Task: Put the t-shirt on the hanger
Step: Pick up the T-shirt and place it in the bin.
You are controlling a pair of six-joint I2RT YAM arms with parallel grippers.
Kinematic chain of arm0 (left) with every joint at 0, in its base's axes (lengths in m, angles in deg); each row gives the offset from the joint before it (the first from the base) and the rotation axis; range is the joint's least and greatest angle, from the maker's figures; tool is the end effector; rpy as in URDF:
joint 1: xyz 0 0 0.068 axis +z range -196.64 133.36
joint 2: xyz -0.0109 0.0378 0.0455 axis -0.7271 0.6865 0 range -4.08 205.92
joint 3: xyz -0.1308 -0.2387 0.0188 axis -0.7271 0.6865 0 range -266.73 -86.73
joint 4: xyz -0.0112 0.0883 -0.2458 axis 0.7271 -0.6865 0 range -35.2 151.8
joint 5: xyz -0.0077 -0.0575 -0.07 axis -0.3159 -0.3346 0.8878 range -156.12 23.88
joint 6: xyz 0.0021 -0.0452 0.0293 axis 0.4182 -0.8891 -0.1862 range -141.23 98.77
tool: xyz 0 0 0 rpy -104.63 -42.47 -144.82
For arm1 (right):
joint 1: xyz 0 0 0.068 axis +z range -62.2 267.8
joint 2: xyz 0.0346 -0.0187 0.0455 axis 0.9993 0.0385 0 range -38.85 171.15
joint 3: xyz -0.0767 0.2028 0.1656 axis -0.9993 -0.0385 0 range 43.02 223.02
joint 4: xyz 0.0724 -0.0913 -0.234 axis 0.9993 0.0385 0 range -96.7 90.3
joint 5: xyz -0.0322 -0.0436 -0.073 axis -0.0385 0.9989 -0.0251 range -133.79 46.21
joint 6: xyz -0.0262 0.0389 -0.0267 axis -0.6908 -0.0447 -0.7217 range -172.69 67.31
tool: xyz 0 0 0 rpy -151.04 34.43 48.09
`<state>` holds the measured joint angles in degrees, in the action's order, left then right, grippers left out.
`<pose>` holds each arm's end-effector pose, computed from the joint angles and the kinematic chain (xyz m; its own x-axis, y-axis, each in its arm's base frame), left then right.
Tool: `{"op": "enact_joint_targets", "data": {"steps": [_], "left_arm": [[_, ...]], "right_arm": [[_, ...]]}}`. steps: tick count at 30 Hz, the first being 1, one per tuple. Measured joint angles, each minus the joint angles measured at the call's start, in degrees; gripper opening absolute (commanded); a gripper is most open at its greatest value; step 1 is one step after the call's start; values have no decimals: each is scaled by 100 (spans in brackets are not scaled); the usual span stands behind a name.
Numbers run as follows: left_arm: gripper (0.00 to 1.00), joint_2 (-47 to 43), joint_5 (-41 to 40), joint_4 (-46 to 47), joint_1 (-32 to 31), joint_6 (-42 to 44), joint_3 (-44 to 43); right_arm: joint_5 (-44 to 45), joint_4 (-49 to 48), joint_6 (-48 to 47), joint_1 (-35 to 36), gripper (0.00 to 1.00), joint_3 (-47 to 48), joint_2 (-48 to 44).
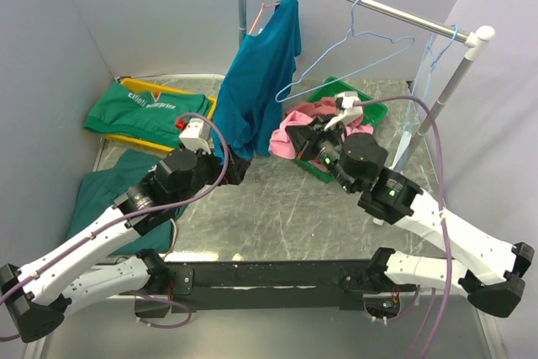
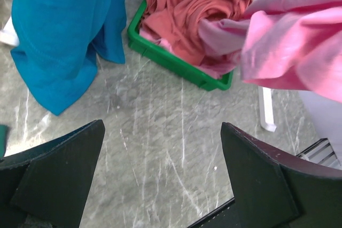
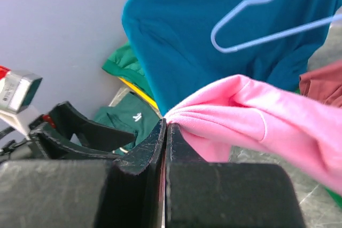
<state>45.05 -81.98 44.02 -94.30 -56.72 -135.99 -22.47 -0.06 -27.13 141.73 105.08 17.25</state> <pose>0.1387 -0.1378 0.3409 -0.4772 -0.3055 -0.8240 0.3174 0.8144 -0.4858 0.1385 0.1681 0.4164 -0.2388 0.3548 -0.9039 -0.4833 0.7639 0.4275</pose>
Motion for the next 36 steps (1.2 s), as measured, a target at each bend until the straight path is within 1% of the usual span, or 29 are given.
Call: {"op": "enact_joint_targets", "data": {"steps": [9,18,28,36], "left_arm": [[96,79,-4,127,0,96,-221],[96,138,-2,166,0,125,-225],[97,136,2,173,0,184,-225],[96,138,59,170,0,186,-225]], "right_arm": [[229,446,-501,9,0,1353,289],[951,411,-1410,-70,0,2820,852],[1021,483,-1908,-588,0,4258,1504],[966,413,-2232,-831,0,5727,1996]]}}
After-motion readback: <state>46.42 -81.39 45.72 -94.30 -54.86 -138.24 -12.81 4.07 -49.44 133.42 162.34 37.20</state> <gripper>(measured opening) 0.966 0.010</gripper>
